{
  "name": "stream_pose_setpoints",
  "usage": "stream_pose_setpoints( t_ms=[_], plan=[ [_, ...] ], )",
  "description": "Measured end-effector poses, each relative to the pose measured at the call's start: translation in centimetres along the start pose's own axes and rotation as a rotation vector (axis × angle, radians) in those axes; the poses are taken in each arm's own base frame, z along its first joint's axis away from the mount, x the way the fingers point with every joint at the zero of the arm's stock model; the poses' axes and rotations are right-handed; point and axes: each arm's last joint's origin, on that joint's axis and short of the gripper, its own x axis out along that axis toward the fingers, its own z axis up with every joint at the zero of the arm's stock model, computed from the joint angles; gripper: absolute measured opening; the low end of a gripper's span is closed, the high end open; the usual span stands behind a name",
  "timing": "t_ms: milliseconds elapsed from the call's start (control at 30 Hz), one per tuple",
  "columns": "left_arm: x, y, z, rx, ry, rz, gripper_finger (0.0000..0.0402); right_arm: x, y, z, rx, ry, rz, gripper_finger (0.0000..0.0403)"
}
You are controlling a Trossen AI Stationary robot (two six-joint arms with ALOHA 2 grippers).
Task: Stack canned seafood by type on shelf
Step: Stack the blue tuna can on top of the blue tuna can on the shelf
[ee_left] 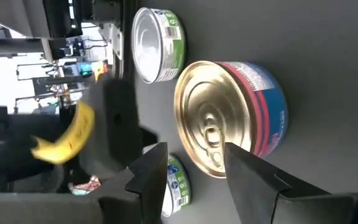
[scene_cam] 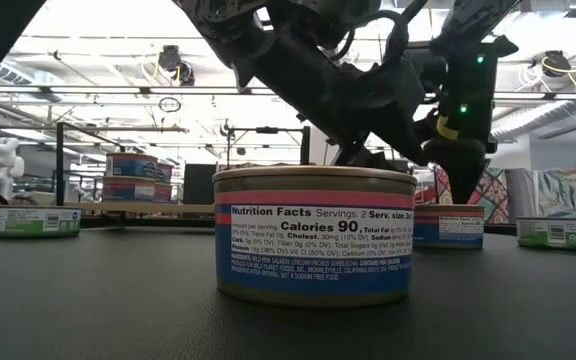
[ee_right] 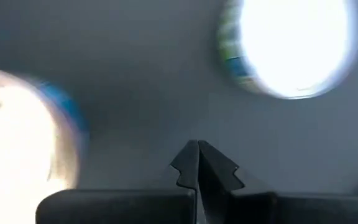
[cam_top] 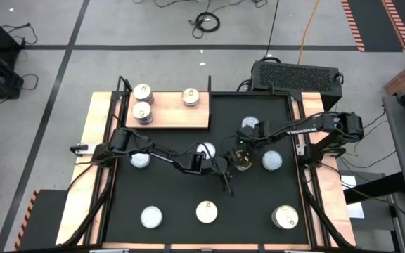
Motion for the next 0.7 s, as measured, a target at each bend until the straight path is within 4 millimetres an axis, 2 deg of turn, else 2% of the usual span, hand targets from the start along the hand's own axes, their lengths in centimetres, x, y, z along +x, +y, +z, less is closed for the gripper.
stream_pose_setpoints(
  t_ms=[300,400,500,700],
  plan=[
    [-0.2,-0.5,0.2,-0.051,-0.029,-0.055,0.016,0.1,-3.2,1.1,0.123,-0.058,-0.143,0.0],
    [-0.1,-0.5,0.1,-0.13,-0.058,-0.077,0.016,-0.4,-4.1,1.0,0.141,-0.071,-0.178,0.0],
    [0.1,-0.5,-0.3,-0.223,-0.122,-0.129,0.016,-1.5,-4.8,0.4,0.133,-0.087,-0.192,0.0],
    [0.6,-0.3,-1.6,-0.271,-0.149,-0.164,0.016,-5.3,-6.4,-1.5,0.193,-0.219,-0.126,0.0]
  ],
)
